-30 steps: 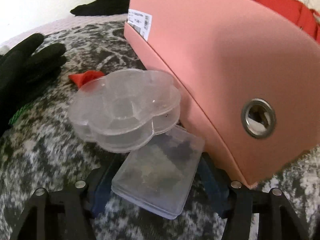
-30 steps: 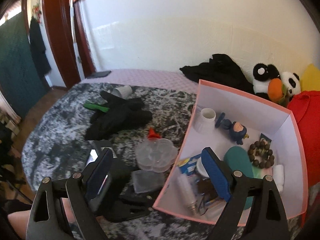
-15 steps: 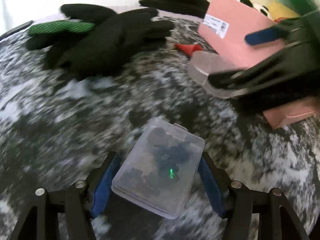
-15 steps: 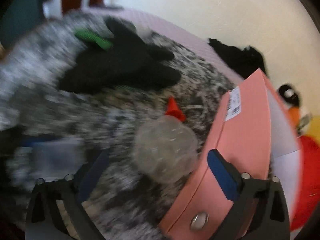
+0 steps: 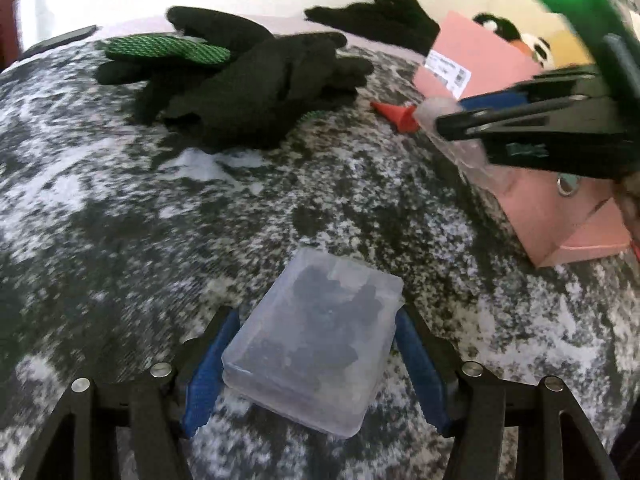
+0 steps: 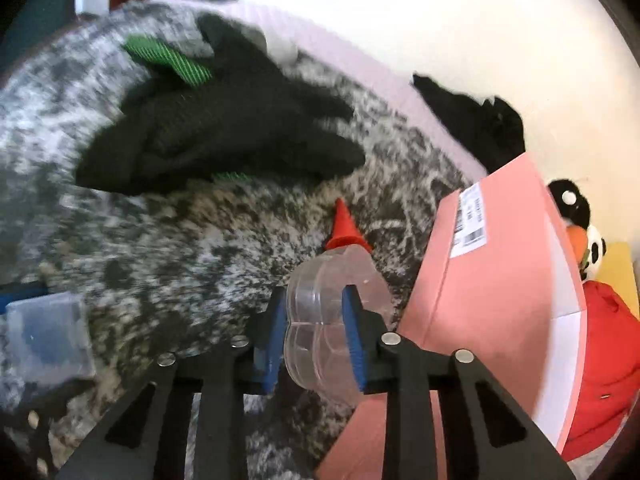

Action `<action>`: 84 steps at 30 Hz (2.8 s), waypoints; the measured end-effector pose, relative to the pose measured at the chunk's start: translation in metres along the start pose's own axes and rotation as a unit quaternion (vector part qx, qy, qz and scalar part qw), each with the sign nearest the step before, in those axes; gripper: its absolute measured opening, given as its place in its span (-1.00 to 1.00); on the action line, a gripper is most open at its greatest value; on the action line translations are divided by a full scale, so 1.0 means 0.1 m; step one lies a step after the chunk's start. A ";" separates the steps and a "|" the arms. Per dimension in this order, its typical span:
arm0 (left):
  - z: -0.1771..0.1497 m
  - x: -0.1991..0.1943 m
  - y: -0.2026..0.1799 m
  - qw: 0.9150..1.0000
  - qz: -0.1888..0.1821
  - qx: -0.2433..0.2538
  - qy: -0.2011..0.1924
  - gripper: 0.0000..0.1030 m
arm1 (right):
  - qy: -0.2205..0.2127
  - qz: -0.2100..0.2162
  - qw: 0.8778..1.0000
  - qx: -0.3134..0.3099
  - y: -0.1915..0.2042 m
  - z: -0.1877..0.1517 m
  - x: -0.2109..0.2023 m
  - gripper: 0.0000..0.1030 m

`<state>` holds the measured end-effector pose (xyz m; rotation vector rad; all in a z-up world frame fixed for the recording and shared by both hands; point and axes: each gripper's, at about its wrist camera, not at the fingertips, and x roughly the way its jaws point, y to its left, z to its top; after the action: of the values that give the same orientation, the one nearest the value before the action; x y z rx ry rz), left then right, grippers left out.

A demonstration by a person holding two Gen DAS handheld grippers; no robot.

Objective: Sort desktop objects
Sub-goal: 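Grasp the clear rectangular box with the left tool while the right tool grasps the clear flower-shaped box, then carry both clear boxes over the pink box and open both tools, then move both tools back toward the black gloves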

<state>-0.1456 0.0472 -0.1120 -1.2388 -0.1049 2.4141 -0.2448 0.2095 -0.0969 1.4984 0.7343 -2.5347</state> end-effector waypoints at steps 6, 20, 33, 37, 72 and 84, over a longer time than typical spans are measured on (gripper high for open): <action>-0.06 -0.25 -0.01 1.000 0.011 -0.011 -0.018 0.32 | -0.057 0.102 0.991 0.058 -0.17 -0.18 -0.53 -0.59; -0.20 -0.86 -0.11 0.999 0.020 -0.004 -0.051 0.31 | -0.161 0.161 0.973 0.029 0.28 -0.85 -2.08 -0.60; 0.32 -1.64 -1.01 0.988 -0.010 0.084 -0.127 0.31 | -0.247 0.095 0.962 0.064 -0.64 -1.48 -3.11 -0.60; 0.68 -1.68 -1.55 0.980 -0.030 0.137 -0.143 0.10 | -0.264 0.058 0.958 0.095 -1.14 -1.65 -3.29 -0.60; 0.56 -1.25 -0.32 0.988 0.126 0.014 -0.094 0.86 | -0.243 0.063 0.939 0.237 -2.01 -1.97 -2.40 0.79; -0.32 -1.20 0.54 0.985 0.150 -0.063 -0.056 0.86 | -0.129 0.228 0.945 0.198 -0.15 -1.48 -1.43 0.80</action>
<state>-0.0767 -0.0544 -0.0536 -1.2477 -0.1124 2.7767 -0.0589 0.2687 -0.0287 1.2012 -0.1598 -2.5151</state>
